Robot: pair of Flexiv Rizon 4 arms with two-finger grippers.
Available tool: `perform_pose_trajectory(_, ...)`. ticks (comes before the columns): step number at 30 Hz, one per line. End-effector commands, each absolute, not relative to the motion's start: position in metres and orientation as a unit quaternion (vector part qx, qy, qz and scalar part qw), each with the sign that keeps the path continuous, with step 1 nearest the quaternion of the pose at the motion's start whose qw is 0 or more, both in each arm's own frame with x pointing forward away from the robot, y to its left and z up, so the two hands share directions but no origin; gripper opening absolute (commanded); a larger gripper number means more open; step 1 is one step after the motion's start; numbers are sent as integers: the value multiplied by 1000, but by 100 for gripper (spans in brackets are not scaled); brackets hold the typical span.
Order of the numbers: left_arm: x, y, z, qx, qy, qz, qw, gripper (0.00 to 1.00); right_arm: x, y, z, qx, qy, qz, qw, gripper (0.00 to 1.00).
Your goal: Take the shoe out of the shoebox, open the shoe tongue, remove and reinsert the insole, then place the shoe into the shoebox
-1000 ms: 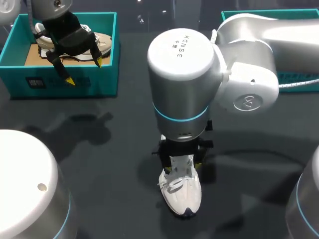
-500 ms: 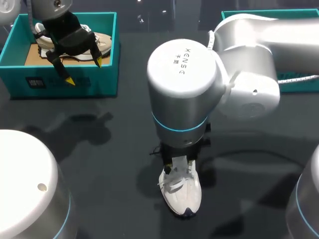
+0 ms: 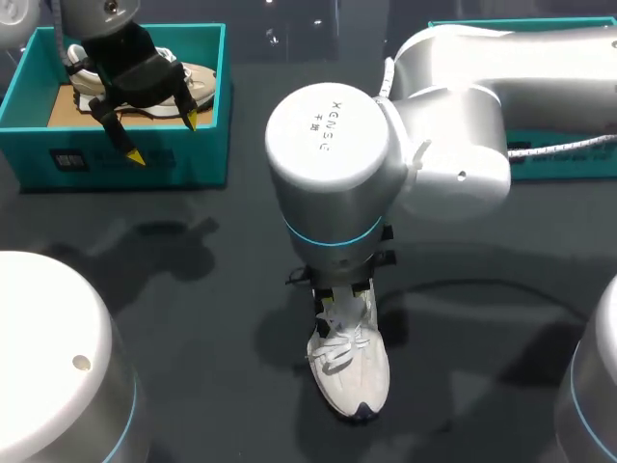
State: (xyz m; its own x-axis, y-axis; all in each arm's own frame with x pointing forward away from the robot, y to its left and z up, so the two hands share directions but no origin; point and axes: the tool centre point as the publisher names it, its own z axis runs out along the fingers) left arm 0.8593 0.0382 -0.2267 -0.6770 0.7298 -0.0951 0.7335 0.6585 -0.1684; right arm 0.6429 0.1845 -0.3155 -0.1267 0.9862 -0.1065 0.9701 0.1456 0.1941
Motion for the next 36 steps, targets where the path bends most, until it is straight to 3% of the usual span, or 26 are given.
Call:
perform_pose_trajectory(1, 859, 39, -226, 402, 911, -95, 10, 100, 657, 183, -335, 657, 748, 33, 88, 31)
perform_pose_trajectory(7, 859, 39, -226, 402, 911, -95, 10, 100, 664, 179, -341, 663, 744, 27, 77, 31)
perform_pose_trajectory(15, 859, 39, -226, 402, 911, -95, 10, 100, 666, 186, -313, 646, 753, 29, 119, 32)
perform_pose_trajectory(27, 859, 39, -226, 402, 911, -95, 10, 100, 687, 178, -353, 642, 763, 34, 61, 33)
perform_pose_trajectory(36, 859, 39, -226, 402, 911, -95, 10, 100, 677, 186, -295, 584, 804, 13, 112, 39)
